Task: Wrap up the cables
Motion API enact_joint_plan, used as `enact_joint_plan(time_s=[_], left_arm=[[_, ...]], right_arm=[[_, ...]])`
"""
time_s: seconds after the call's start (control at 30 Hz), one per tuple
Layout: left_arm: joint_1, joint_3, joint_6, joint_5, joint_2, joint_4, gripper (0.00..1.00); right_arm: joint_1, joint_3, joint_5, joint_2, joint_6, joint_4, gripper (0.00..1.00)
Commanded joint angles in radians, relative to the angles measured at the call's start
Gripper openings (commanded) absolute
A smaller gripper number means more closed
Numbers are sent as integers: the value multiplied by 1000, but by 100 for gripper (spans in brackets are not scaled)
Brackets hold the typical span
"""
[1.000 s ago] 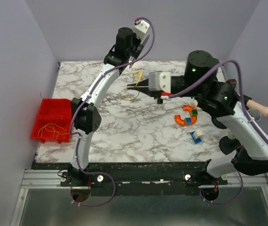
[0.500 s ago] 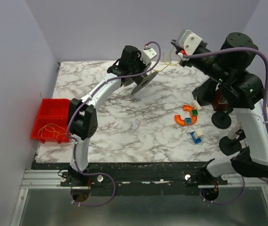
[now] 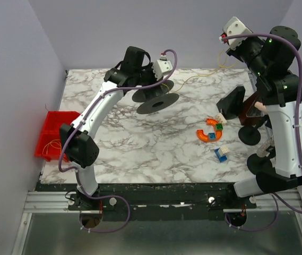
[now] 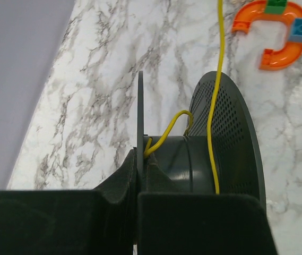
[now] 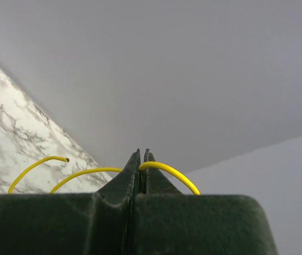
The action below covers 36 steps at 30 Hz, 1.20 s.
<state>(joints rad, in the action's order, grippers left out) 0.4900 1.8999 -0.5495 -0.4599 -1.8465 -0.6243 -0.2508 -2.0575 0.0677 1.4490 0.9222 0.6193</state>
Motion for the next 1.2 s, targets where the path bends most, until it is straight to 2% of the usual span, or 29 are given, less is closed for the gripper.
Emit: enact_joint_plan(time_s=[0.0,0.13,0.2,0.27,0.37,0.53,0.57,0.67,0.8,0.97,1.03,1.17], left_arm=[[-66,224,-61,-245,47,-280,0],[-160,502,-26,-377,-2,-495,0],[-209,551,55,-433,12,-497,0],[-249,525,176,-471,74,-416,0],[-319,438,455,-513,168,-165,0],[-516,366,1097,-611,245,445,0],[-533,375,1161,-629,250,531,0],[-542,427,1142,-616,283,515,0],[-557,470,1261,-576,291,620,0],[-585,625,1209,-461,248,518,0],[-591,636,1202,-410,242,508,0],[-591,656,1226,-301,207,479,0]], right_arm=[[79,60,-5,5,11,-32,1],[145,158,53,-12,-6,-50,1],[162,200,67,-13,-6,-58,1],[173,227,92,-1,-17,-69,1],[173,253,185,23,-54,-87,1],[156,284,391,79,-170,-147,1],[144,286,399,91,-187,-164,1],[111,263,406,148,-229,-193,1],[61,275,432,224,-267,-228,1],[-68,361,373,298,-305,-254,1],[-129,433,363,303,-351,-317,1],[-264,568,357,310,-528,-577,1]])
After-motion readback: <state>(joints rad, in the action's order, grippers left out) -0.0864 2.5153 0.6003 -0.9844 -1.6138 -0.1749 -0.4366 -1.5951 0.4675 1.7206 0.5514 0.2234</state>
